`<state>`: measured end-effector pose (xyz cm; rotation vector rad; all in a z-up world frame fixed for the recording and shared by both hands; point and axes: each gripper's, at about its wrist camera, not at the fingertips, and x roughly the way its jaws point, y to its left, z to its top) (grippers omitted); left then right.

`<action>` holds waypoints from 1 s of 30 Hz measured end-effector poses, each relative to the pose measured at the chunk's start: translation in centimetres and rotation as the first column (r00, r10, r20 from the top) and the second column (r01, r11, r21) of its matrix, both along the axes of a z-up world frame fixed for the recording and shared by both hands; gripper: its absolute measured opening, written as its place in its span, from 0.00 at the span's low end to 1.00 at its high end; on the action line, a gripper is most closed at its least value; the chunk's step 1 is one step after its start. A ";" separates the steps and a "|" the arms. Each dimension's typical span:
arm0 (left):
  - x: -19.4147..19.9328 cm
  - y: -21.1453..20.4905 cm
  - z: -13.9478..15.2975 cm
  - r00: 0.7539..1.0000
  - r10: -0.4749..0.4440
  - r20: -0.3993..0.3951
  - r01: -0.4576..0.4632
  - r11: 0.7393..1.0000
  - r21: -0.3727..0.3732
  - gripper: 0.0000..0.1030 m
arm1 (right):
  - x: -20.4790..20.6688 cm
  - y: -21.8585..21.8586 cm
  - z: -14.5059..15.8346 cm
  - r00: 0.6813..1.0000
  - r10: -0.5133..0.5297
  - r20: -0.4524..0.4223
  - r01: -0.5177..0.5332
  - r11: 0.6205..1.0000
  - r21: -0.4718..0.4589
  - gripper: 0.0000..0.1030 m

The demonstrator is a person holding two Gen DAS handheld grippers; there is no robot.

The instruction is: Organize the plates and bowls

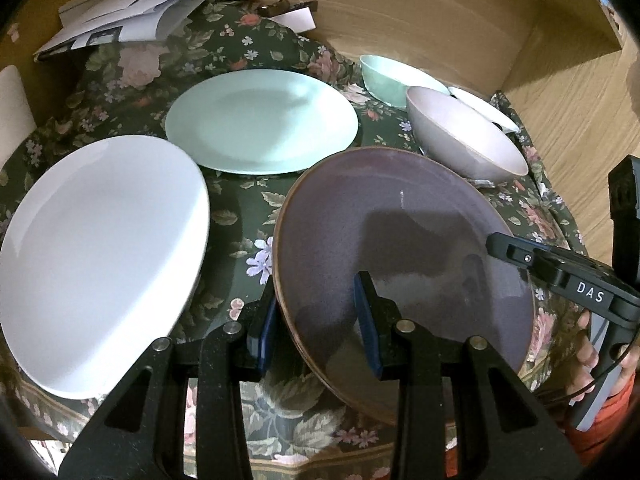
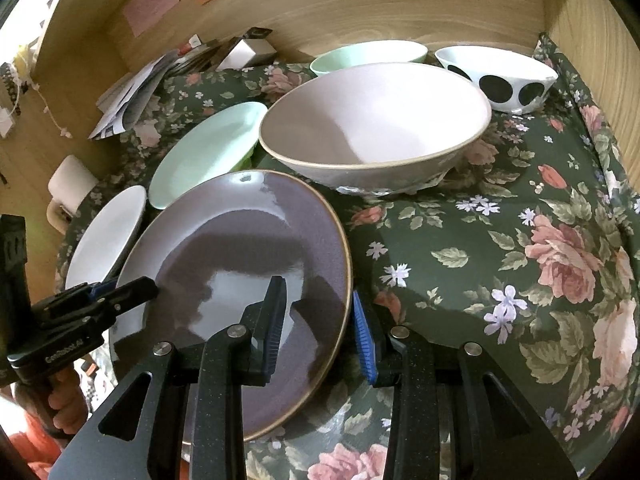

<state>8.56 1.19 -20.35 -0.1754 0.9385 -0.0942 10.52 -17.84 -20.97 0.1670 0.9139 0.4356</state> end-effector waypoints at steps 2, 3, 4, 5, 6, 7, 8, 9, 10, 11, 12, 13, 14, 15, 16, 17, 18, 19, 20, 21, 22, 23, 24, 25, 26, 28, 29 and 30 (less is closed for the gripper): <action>0.2 0.0 -0.1 1.000 -0.001 0.000 0.001 1.000 0.000 0.35 | 0.1 -0.1 0.0 1.000 -0.002 -0.002 0.002 1.000 0.001 0.30; 0.3 0.0 -0.2 1.000 -0.001 0.000 0.001 1.000 0.000 0.35 | 0.3 0.0 -0.1 1.000 -0.002 -0.003 0.002 1.000 0.000 0.30; 0.2 -0.1 -0.2 1.000 -0.001 0.000 0.001 1.000 0.002 0.35 | 0.3 0.0 -0.1 1.000 -0.001 -0.003 0.001 1.000 -0.004 0.30; 0.3 -0.1 -0.2 1.000 -0.002 0.000 0.002 1.000 0.003 0.35 | 0.2 0.0 -0.1 1.000 0.001 0.000 -0.001 1.000 -0.011 0.30; 0.3 -0.1 -0.3 1.000 -0.003 0.000 0.003 1.000 0.005 0.35 | 0.1 0.1 -0.1 1.000 0.003 0.004 -0.003 1.000 -0.020 0.30; 0.3 -0.1 -0.3 1.000 -0.005 -0.001 0.005 1.000 0.008 0.34 | 0.1 0.2 -0.1 1.000 0.006 0.006 -0.006 1.000 -0.027 0.30; 0.4 -0.1 -0.3 1.000 -0.004 -0.002 0.004 1.000 0.016 0.34 | 0.0 0.2 -0.1 1.000 0.006 0.009 -0.006 1.000 -0.028 0.30; 0.5 -0.2 -0.3 1.000 -0.005 -0.002 0.006 1.000 0.028 0.34 | 0.0 0.1 0.0 1.000 0.007 0.009 -0.006 1.000 -0.025 0.30; 0.5 -0.2 -0.3 1.000 -0.005 0.001 0.005 0.999 0.039 0.34 | 0.0 0.1 0.0 1.000 0.006 0.007 -0.006 1.000 -0.022 0.30; 0.4 -0.2 -0.2 1.000 -0.005 0.007 0.005 0.999 0.046 0.34 | 0.0 0.0 0.1 1.000 0.004 0.009 -0.004 1.000 -0.020 0.32; 0.4 -0.2 0.0 1.000 -0.006 0.016 0.005 0.999 0.053 0.34 | -0.1 -0.1 0.2 1.000 0.002 0.014 -0.001 1.000 -0.016 0.33; 0.4 -0.2 0.2 1.000 -0.008 0.023 0.006 0.998 0.060 0.35 | -0.3 -0.2 0.5 1.000 -0.002 0.023 0.003 1.000 -0.014 0.36; 0.3 -0.2 0.4 0.999 -0.009 0.032 0.006 0.998 0.068 0.37 | -0.5 -0.3 0.8 0.999 -0.009 0.037 0.009 1.000 -0.016 0.40; 0.2 -0.2 0.7 0.999 -0.008 0.041 0.005 0.997 0.074 0.40 | -0.7 -0.3 1.1 0.999 -0.015 0.050 0.016 1.000 -0.020 0.43; 0.2 -0.1 1.0 0.999 -0.005 0.049 0.001 0.997 0.077 0.44 | -0.9 -0.4 1.5 0.998 -0.021 0.067 0.023 0.999 -0.026 0.48; 0.1 0.0 1.3 0.998 -0.001 0.059 -0.004 0.997 0.080 0.46 | -1.2 -0.4 1.9 0.996 -0.026 0.086 0.029 0.999 -0.031 0.53; 0.0 0.1 1.6 0.998 0.002 0.069 -0.008 0.996 0.083 0.48 | -1.4 -0.4 2.3 0.995 -0.028 0.099 0.032 0.999 -0.034 0.54; -0.1 0.2 1.8 0.997 0.005 0.079 -0.012 0.996 0.087 0.48 | -1.6 -0.4 2.6 0.993 -0.030 0.114 0.034 0.999 -0.036 0.57; -0.3 0.3 2.2 0.996 0.007 0.090 -0.015 0.996 0.089 0.49 | -1.8 -0.3 3.0 0.991 -0.030 0.128 0.035 0.999 -0.038 0.58; -0.4 0.4 2.5 0.995 0.010 0.100 -0.019 0.996 0.091 0.53 | -1.9 -0.2 3.3 0.990 -0.029 0.137 0.035 0.999 -0.040 0.58; -0.6 0.6 2.9 0.994 0.013 0.110 -0.023 0.996 0.091 0.58 | -2.1 -0.1 3.7 0.988 -0.026 0.150 0.032 0.999 -0.041 0.59; -0.8 0.8 3.3 0.992 0.016 0.121 -0.027 0.996 0.089 0.60 | -2.2 0.1 3.9 0.987 -0.022 0.158 0.029 0.999 -0.042 0.59; -1.0 1.0 3.6 0.989 0.025 0.143 -0.039 0.995 0.097 0.62 | -2.2 0.4 4.1 0.986 -0.019 0.166 0.026 0.999 -0.043 0.59; -1.2 1.2 4.0 0.987 0.031 0.155 -0.046 0.994 0.098 0.64 | -2.3 0.7 4.4 0.984 -0.014 0.175 0.023 0.999 -0.046 0.61; -1.4 1.4 4.4 0.985 0.038 0.168 -0.056 0.993 0.103 0.64 | -2.4 1.0 4.7 0.982 -0.009 0.186 0.018 0.999 -0.049 0.64; -1.9 2.0 5.4 0.979 0.051 0.198 -0.073 0.992 0.107 0.70 | -2.6 1.6 5.2 0.979 -0.002 0.205 0.013 0.999 -0.050 0.70; -2.0 2.2 5.7 0.977 0.055 0.208 -0.078 0.991 0.106 0.71 | -2.7 2.0 5.6 0.976 0.002 0.216 0.009 0.999 -0.049 0.72; -2.3 2.5 6.2 0.973 0.062 0.221 -0.087 0.991 0.106 0.73 | -2.8 2.2 5.8 0.974 0.006 0.225 0.005 0.999 -0.047 0.72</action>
